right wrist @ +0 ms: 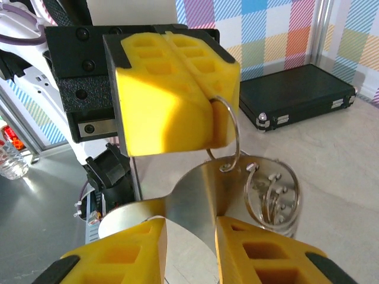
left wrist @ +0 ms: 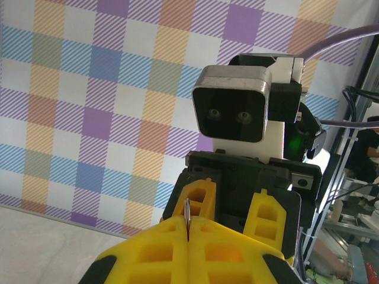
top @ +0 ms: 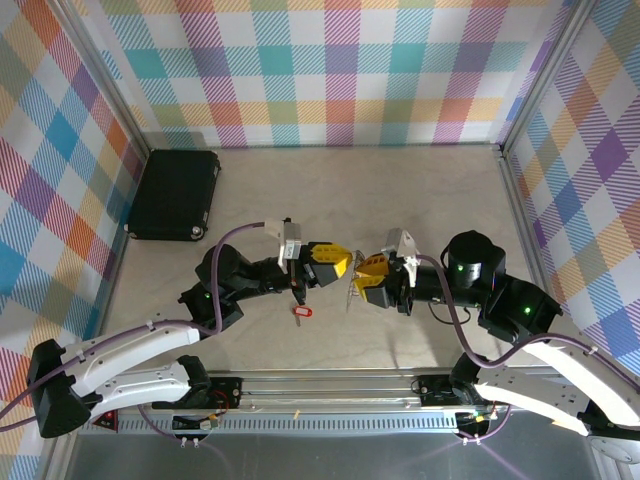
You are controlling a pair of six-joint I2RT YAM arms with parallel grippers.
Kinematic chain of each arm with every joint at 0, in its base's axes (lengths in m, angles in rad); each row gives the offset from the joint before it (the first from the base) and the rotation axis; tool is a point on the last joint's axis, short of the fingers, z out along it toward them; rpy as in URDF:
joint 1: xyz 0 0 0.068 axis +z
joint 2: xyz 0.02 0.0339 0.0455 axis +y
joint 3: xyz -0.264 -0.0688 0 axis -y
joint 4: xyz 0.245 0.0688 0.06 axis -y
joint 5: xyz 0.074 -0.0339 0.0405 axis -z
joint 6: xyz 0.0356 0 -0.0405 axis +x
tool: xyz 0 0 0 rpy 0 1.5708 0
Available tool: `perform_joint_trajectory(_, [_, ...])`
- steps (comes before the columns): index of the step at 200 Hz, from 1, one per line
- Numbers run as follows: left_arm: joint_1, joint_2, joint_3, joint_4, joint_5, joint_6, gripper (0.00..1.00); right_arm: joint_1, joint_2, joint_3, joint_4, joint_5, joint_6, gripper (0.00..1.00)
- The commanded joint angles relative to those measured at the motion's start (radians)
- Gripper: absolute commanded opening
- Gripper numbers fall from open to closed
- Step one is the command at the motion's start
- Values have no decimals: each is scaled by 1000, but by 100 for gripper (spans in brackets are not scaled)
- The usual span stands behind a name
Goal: Put the keys on the keyring
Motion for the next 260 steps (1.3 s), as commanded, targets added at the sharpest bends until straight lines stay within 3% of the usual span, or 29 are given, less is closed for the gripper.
perform_joint_trajectory(1, [-10, 3, -7, 80, 28, -11, 0, 6, -1, 5, 58, -27, 10, 28])
perform_joint_trajectory(67, [-10, 22, 7, 87, 81, -26, 0, 6, 1, 12, 72, -1, 9, 30])
perform_joint_trajectory(123, [-10, 40, -17, 232, 83, -104, 0, 6, -69, -22, 117, 12, 42, 43])
perform_joint_trajectory(227, [-10, 57, -37, 315, 85, -148, 0, 6, -91, -57, 248, 53, 124, 39])
perform_joint_trajectory(260, [-10, 59, -40, 322, 94, -152, 0, 6, -88, -69, 270, 66, 140, 53])
